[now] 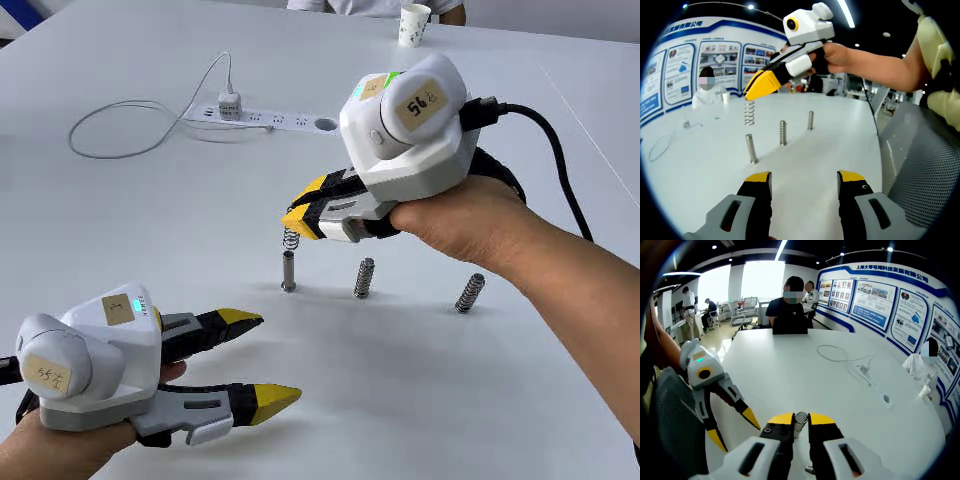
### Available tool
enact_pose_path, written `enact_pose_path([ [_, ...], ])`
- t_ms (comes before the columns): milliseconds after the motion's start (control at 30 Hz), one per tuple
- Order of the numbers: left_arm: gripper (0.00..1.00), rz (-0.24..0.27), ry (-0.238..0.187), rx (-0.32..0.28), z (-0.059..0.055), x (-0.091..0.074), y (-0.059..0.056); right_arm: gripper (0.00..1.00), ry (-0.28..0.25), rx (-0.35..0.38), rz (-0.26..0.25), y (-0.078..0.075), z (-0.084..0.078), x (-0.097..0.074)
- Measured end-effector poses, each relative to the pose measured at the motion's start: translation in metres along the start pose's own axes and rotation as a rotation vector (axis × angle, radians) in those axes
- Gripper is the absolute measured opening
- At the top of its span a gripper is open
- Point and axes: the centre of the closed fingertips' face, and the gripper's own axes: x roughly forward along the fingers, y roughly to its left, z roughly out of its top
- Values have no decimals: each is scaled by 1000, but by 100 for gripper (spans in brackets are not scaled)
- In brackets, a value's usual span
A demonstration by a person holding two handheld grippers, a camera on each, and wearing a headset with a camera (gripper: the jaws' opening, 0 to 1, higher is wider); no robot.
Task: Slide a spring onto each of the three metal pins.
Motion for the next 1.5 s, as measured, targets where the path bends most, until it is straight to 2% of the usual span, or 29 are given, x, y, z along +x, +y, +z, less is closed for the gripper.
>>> enact_pose_path([
  [400,54,2,2,0,0,-1,1,11,20,4,5,-4,-6,10],
  [1500,53,12,4,-5,-3,-4,3,12,67,29,25,1,-29,26],
])
